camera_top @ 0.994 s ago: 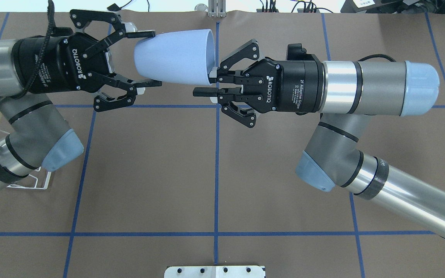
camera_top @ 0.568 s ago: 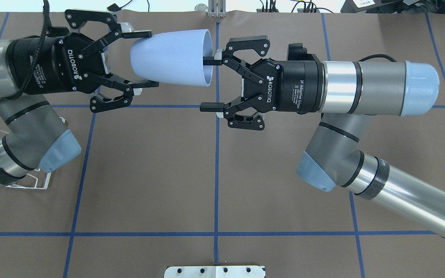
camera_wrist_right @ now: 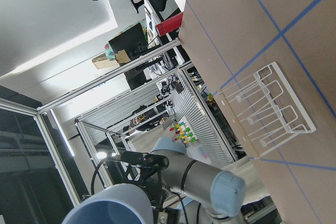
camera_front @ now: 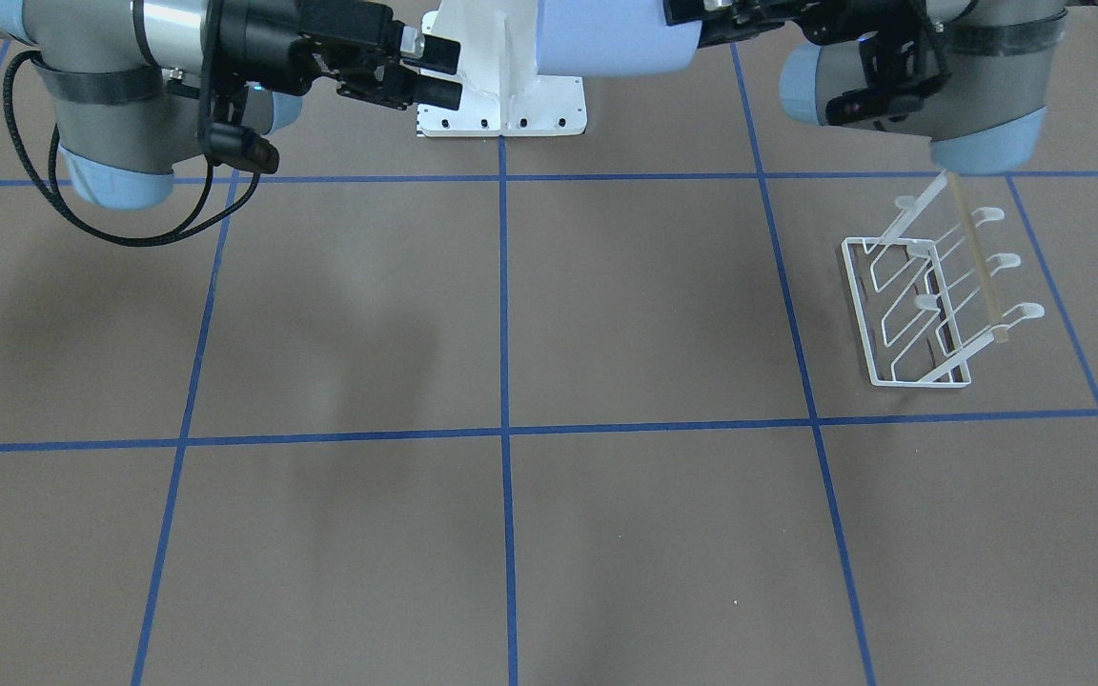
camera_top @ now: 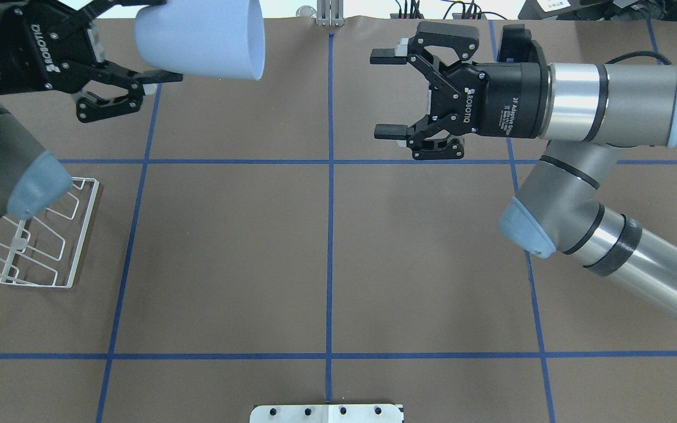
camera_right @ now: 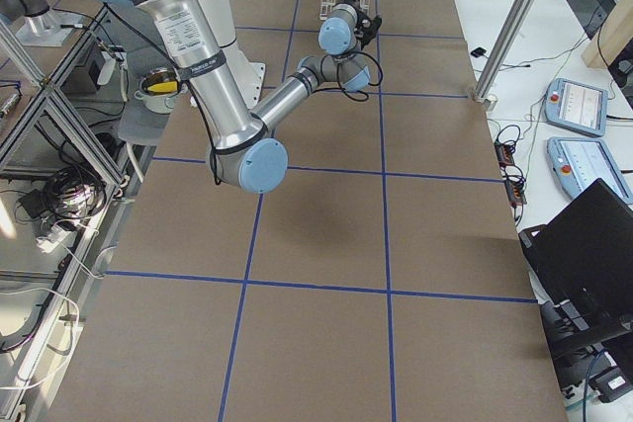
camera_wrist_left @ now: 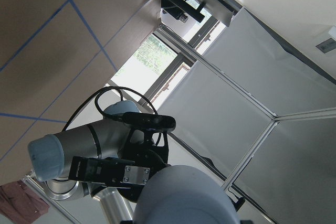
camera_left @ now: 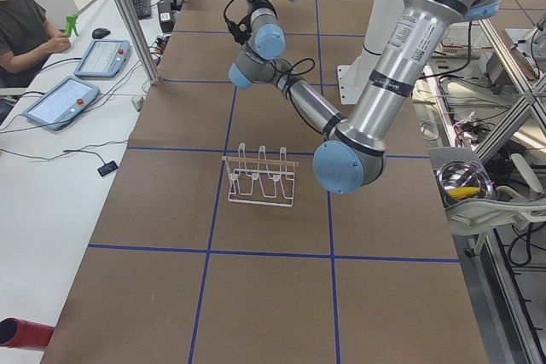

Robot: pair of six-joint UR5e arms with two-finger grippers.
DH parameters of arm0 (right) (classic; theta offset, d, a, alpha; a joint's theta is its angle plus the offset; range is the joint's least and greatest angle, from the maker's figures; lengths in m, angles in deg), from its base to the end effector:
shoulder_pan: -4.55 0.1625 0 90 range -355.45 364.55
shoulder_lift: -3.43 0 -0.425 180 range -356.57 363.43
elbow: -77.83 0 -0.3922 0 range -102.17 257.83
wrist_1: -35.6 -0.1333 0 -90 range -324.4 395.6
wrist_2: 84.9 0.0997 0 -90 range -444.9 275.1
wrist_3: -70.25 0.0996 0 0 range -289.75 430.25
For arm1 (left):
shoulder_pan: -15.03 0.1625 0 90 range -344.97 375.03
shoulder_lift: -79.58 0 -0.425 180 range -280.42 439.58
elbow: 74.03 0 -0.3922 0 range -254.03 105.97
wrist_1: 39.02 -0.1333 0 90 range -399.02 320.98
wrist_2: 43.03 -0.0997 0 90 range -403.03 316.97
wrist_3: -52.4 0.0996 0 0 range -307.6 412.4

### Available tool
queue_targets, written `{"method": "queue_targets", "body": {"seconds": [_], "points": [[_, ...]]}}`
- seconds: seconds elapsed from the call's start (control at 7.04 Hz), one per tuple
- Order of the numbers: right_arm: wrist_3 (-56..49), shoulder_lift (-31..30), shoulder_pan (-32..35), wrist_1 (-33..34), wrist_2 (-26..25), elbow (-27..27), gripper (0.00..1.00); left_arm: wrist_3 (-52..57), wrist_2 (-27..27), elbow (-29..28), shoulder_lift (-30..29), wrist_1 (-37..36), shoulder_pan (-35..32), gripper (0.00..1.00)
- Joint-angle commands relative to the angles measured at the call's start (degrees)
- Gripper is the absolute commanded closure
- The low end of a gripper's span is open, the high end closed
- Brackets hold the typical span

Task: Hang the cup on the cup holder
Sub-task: 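Carry the cup toward the wire rack with the left gripper while the right gripper withdraws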

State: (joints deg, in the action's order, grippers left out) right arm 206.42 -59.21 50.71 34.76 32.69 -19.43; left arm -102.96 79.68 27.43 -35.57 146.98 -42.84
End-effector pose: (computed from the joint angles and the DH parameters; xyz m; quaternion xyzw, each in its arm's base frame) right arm -0.3057 -0.4442 0.1847 -0.1093 -0.8632 0.1742 0.4611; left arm 0.1931 -0.4569 0.1832 -0.1703 0.8694 -0.2167 0.4102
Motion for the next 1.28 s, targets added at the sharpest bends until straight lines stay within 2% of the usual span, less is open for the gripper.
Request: {"method": "queue_targets", "body": {"seconds": [0.0,0.14,0.28,0.43,0.57,0.71,0.85,1.14], "points": [[-13.59,-6.25,4.44,1.44,4.82,0.31,0.00,15.09,12.06,1.19,3.50,-8.33,-9.77,1.00],[-20.44,-7.75,8.82,6.50,9.63,0.22,0.00,26.49,14.98,1.55,6.22,-13.08,-11.64,1.00],[-28.86,-10.12,12.60,9.77,13.16,0.22,0.00,41.74,21.36,1.81,7.81,-22.09,-15.57,1.00],[-33.90,-12.84,15.69,11.45,13.98,0.05,0.00,53.64,24.82,2.16,9.65,-29.05,-19.79,1.00],[-38.13,-13.21,19.11,16.34,16.68,-0.21,0.00,62.63,24.94,2.69,15.94,-30.17,-20.53,1.00],[-42.87,-14.70,21.93,19.18,18.80,-0.30,0.00,71.69,24.77,2.61,19.83,-32.27,-20.97,1.00],[-47.18,-17.50,22.65,19.47,19.17,-0.13,0.00,78.48,24.07,2.78,20.13,-37.51,-22.28,1.00],[-55.60,-20.32,24.76,23.92,18.39,0.48,0.00,94.19,17.51,2.78,20.22,-47.53,-24.83,1.00]]}}
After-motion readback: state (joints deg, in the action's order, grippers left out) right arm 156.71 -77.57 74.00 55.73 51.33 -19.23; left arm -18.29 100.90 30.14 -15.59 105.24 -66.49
